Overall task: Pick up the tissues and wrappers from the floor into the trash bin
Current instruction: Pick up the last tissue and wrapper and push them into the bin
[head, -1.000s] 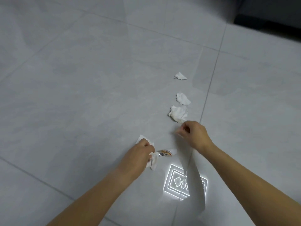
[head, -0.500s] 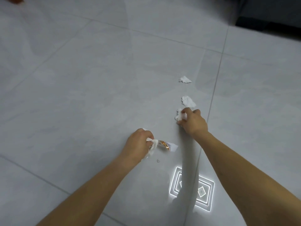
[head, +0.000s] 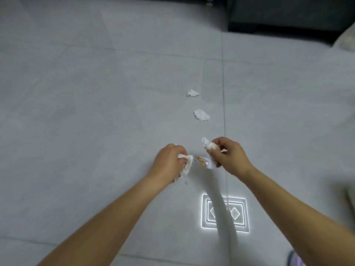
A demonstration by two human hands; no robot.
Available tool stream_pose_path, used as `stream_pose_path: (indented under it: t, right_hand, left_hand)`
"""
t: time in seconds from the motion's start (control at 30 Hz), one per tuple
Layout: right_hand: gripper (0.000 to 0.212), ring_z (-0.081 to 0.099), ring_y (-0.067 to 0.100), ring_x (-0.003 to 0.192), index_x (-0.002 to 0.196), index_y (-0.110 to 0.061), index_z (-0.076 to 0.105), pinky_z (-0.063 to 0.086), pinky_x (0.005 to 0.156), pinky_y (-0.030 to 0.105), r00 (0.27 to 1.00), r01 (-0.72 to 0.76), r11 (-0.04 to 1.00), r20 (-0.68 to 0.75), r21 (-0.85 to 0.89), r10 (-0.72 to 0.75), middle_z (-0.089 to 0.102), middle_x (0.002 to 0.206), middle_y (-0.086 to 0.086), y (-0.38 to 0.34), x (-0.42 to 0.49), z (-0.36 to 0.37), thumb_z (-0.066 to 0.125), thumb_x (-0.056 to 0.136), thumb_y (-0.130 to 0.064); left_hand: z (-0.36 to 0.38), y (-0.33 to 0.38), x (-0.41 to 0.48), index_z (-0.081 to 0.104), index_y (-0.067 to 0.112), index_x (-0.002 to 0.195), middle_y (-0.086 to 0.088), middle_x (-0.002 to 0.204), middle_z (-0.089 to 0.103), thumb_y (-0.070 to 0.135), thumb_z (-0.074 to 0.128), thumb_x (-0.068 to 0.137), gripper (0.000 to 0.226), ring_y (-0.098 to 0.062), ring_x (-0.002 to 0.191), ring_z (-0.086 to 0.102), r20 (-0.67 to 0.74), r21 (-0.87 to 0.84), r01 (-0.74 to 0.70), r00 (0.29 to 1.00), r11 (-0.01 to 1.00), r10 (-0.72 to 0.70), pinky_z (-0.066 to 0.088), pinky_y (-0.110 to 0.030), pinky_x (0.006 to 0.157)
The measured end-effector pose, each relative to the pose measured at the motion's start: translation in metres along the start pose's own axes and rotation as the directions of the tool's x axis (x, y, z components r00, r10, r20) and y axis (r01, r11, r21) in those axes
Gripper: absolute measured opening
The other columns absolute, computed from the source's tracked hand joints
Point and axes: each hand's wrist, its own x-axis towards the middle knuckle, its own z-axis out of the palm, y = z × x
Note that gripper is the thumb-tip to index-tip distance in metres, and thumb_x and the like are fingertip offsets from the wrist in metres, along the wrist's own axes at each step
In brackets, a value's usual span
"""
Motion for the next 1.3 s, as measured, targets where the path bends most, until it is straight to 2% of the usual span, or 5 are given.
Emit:
stream_pose_path:
  t: [0.2, 0.5, 0.83, 1.1, 1.3]
  right_hand:
    - [0.012, 0.059, 0.019, 0.052, 0.075, -0.029, 0.059, 0.052, 0.053, 0.034, 0.978, -0.004, 0.999, -0.207, -0.041, -0.005, 0.059, 0.073, -0.002, -0.035, -0.076, -0.102, 0.067, 0.082, -0.022]
    - [0.014, 0.062, 0.017, 0.056, 0.076, -0.031, 0.059, 0.052, 0.056, 0.035, 0.956, 0.041, 0.962, -0.271, -0.270, -0.116, 0.058, 0.068, -0.009, -0.045, -0.166, -0.221, 0.067, 0.081, -0.021]
    - [0.007, 0.059, 0.020, 0.055, 0.088, -0.008, 0.064, 0.053, 0.052, 0.033, 0.914, 0.084, 0.974, -0.372, -0.211, -0.159, 0.057, 0.072, 0.010, 0.017, -0.297, -0.370, 0.067, 0.081, -0.009]
    - [0.013, 0.063, 0.016, 0.064, 0.087, -0.028, 0.063, 0.052, 0.065, 0.036, 0.880, -0.003, 0.940, -0.448, -0.340, -0.159, 0.060, 0.079, -0.005, 0.096, -0.307, -0.455, 0.066, 0.083, -0.017]
    - [0.022, 0.051, 0.020, 0.087, 0.105, -0.028, 0.064, 0.047, 0.075, 0.039, 0.929, -0.053, 0.760, -0.312, -0.647, -0.201, 0.056, 0.093, -0.003, 0.119, -0.284, -0.466, 0.059, 0.083, -0.027]
  left_hand:
    - [0.021, 0.099, 0.001, 0.067, 0.021, 0.078, -0.001, 0.087, 0.059, 0.011, 0.055, 0.080, 0.016, -0.010, 0.071, 0.051, 0.076, -0.099, -0.244, 0.965, 0.965, 0.252, 0.035, 0.000, 0.061]
    - [0.029, 0.248, -0.037, 0.067, 0.024, 0.080, 0.002, 0.086, 0.058, 0.012, 0.058, 0.079, 0.016, -0.008, 0.066, 0.053, -0.013, -0.165, -0.529, 0.845, 0.832, 0.535, 0.035, -0.012, 0.052]
    - [0.115, 0.430, -0.108, 0.069, 0.012, 0.085, 0.010, 0.075, 0.053, 0.008, 0.060, 0.077, 0.013, -0.010, 0.079, 0.047, 0.069, -0.153, -0.772, 0.614, 0.617, 0.786, 0.030, -0.013, 0.063]
    - [0.207, 0.519, -0.116, 0.060, 0.016, 0.079, -0.005, 0.085, 0.055, 0.010, 0.054, 0.082, 0.009, -0.021, 0.076, 0.049, 0.095, 0.034, -0.744, 0.667, 0.667, 0.739, 0.027, -0.026, 0.062]
    - [0.239, 0.527, -0.104, 0.047, 0.014, 0.060, -0.008, 0.073, 0.054, 0.002, 0.050, 0.078, 0.021, -0.031, 0.071, 0.056, 0.199, 0.224, -0.696, 0.718, 0.682, 0.667, 0.031, -0.032, 0.055]
